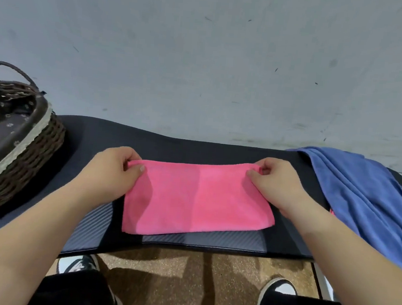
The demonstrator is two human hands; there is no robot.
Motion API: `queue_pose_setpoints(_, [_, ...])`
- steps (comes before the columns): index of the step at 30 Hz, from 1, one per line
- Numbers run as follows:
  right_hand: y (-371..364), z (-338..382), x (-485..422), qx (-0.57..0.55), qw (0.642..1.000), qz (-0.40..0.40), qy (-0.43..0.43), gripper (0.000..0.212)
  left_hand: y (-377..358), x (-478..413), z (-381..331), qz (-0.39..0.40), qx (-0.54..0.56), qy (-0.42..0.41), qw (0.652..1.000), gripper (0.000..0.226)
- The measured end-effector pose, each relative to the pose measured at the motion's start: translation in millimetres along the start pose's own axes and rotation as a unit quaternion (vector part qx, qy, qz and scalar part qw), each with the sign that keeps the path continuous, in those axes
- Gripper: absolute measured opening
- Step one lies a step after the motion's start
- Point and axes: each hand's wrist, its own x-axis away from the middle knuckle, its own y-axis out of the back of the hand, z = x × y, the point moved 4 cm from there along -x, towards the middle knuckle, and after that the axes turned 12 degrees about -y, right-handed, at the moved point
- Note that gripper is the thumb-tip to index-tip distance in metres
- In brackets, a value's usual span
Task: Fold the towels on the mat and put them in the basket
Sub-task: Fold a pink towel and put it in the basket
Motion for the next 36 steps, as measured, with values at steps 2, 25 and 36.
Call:
queue_pose_setpoints(2, [-1,-5,-4,0.006,1.0,-0.019,-0.008,0.004,-12,-4,6,0.028,-0.05,0.006,0.998,0.01])
queue_pose_setpoints(25, [-45,-23,56,0.407,0.891,0.138,0.143,0.086,-81,31,-18,0.202,-0.187,-0.163,0.947,0.072])
queue_pose_setpoints(36, [-40,-5,59,0.381,0.895,0.146,0.182,0.087,-21,10,7,0.108,-0.012,0.085,0.99,0.05])
